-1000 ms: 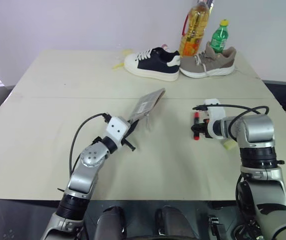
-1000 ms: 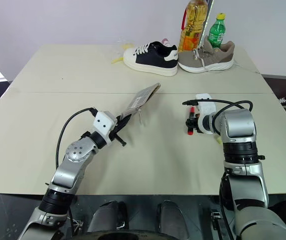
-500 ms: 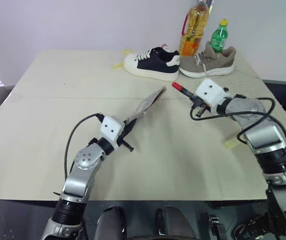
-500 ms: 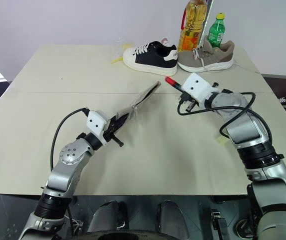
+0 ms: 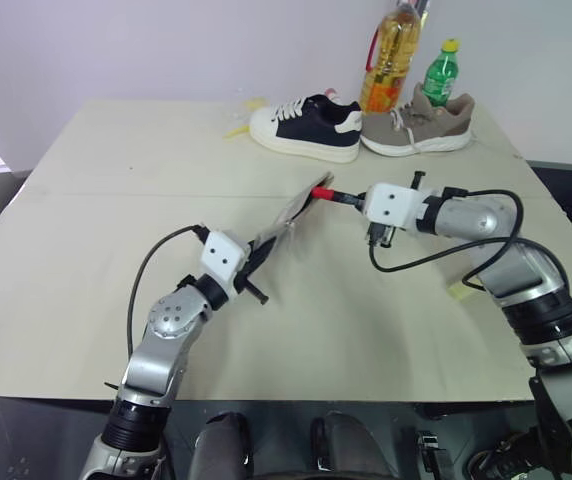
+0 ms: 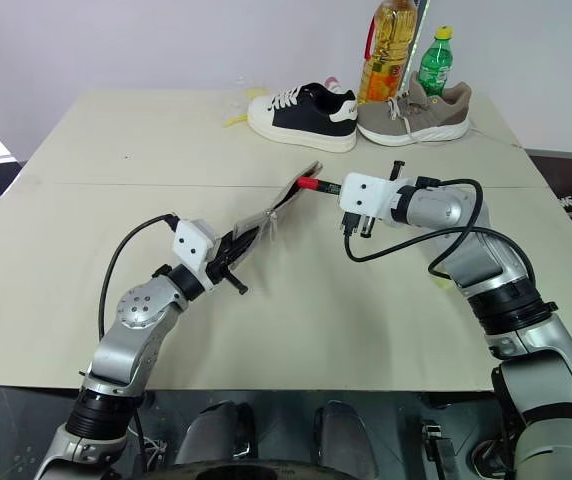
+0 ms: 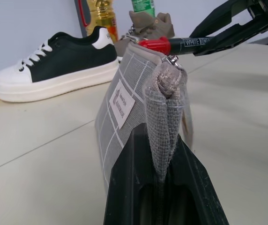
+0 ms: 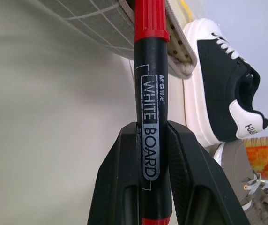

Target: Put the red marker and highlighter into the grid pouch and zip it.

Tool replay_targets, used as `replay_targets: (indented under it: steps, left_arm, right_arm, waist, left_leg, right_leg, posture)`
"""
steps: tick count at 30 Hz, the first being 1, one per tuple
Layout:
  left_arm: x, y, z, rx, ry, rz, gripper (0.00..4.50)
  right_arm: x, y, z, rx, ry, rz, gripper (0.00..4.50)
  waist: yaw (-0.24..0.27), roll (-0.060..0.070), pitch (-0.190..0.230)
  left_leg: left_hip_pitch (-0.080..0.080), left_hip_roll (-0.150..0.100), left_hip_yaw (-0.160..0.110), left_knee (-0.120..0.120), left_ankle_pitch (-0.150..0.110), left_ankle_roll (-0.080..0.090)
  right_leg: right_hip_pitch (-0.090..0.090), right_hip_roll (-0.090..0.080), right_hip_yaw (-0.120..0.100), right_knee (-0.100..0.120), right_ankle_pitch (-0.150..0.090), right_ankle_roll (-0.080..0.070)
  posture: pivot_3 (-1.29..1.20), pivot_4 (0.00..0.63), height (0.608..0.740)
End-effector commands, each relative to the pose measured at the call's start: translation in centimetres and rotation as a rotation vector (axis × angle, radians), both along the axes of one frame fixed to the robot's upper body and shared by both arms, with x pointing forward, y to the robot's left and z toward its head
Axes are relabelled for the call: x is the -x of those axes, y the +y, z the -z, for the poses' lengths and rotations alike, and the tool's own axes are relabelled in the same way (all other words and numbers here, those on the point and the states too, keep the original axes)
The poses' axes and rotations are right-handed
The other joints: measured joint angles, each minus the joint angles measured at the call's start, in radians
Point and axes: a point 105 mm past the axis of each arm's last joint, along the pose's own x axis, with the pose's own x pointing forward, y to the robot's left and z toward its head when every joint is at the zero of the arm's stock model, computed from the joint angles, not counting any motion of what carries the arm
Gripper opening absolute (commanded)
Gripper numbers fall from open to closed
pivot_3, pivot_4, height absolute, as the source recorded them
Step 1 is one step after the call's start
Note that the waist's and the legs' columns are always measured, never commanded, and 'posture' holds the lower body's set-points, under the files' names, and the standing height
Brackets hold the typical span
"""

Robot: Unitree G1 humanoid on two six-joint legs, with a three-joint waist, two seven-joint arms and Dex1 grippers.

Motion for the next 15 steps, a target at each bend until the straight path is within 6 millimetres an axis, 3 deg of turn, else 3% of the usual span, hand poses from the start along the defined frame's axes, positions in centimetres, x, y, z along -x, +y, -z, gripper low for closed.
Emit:
replay_targets:
  steps: [1,6,15]
  left_arm:
    - [0.5,-0.6,-1.5,0.006,-0.059,0.033,0.0]
    - [0.7,-1.1,-1.8,-0.035,-0.066,0.094,0.0]
    - [1.7,-1.9,-2.2,-0.098,-0.03,0.24,0.0]
  right_arm:
    - [0.3,0.3,-1.4,0.052,-0.069,-0.048,0.25]
    - [1.3,1.1,-1.3,0.386,-0.225,-0.251,0.25]
    - [2.9,4.1,-1.1,0.487,-0.332,-0.556,0.25]
  waist:
    - [0.0,0.0,0.0]
    - [-0.001,0.001,0.0]
    - [-0.003,0.001,0.001]
  left_leg:
    - [0.0,0.0,0.0,0.0,0.0,0.0]
    - [0.0,0.0,0.0,0.0,0.0,0.0]
    - [0.001,0.0,0.001,0.0,0.006,-0.01]
  right_leg:
    - [0.0,0.0,0.0,0.0,0.0,0.0]
    - [0.0,0.0,0.0,0.0,0.0,0.0]
    - [0.0,0.001,0.0,0.0,0.0,0.0]
  posture:
    - [0.0,0.15,0.713]
    - [0.0,0.15,0.713]
    - [0.0,0.15,0.713]
